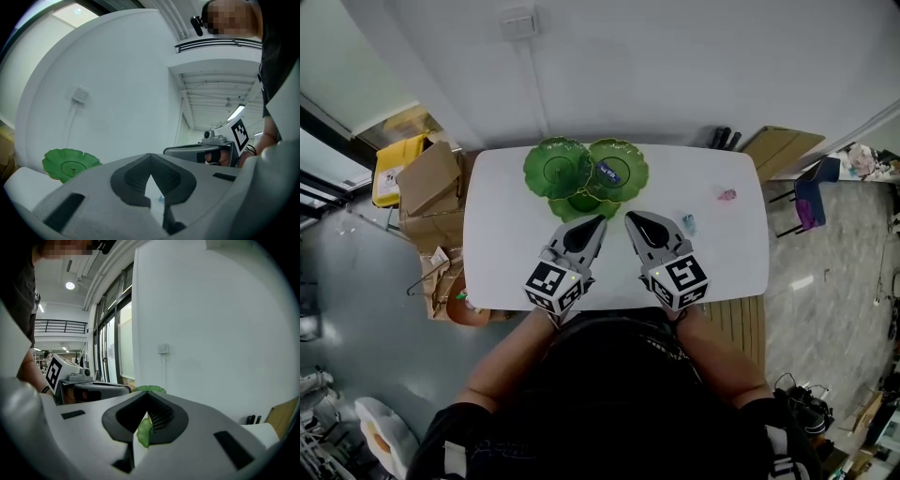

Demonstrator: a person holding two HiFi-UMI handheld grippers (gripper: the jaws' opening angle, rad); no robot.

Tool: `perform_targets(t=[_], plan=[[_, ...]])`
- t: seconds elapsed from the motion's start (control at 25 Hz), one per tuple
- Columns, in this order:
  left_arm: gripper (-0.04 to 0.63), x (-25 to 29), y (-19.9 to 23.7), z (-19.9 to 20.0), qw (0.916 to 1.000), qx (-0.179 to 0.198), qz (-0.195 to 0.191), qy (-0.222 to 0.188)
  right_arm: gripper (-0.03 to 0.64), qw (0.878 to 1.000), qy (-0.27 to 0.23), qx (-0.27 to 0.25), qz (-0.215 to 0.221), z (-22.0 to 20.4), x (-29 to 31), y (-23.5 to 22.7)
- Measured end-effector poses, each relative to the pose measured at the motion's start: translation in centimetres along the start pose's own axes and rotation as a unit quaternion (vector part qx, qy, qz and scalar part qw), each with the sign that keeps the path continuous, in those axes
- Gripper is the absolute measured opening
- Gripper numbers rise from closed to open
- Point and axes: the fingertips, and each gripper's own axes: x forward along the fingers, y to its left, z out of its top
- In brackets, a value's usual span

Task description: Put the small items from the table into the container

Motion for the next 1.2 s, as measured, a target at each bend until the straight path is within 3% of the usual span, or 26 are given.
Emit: perform_targets(t=[0.36, 0.68, 1.2], plan=[[0.008, 5.7, -3.9, -1.2, 0.9997, 0.014, -0.005, 0.021, 0.015, 1.0, -0.01, 0.026, 0.0, -1.0, -3.6, -5.6], [0.008, 13.5, -8.9, -2.8, 0.9994, 0.013, 0.006, 0.03, 0.015, 0.999, -0.004, 0.031, 0.013, -1.9, -8.5, -13.4], [0.008, 22.1, -14.6, -5.9, 0.9967, 0.012, 0.064, 0.048, 0.015, 0.995, 0.051, 0.058, 0.062, -6.2, -15.0, -23.8]])
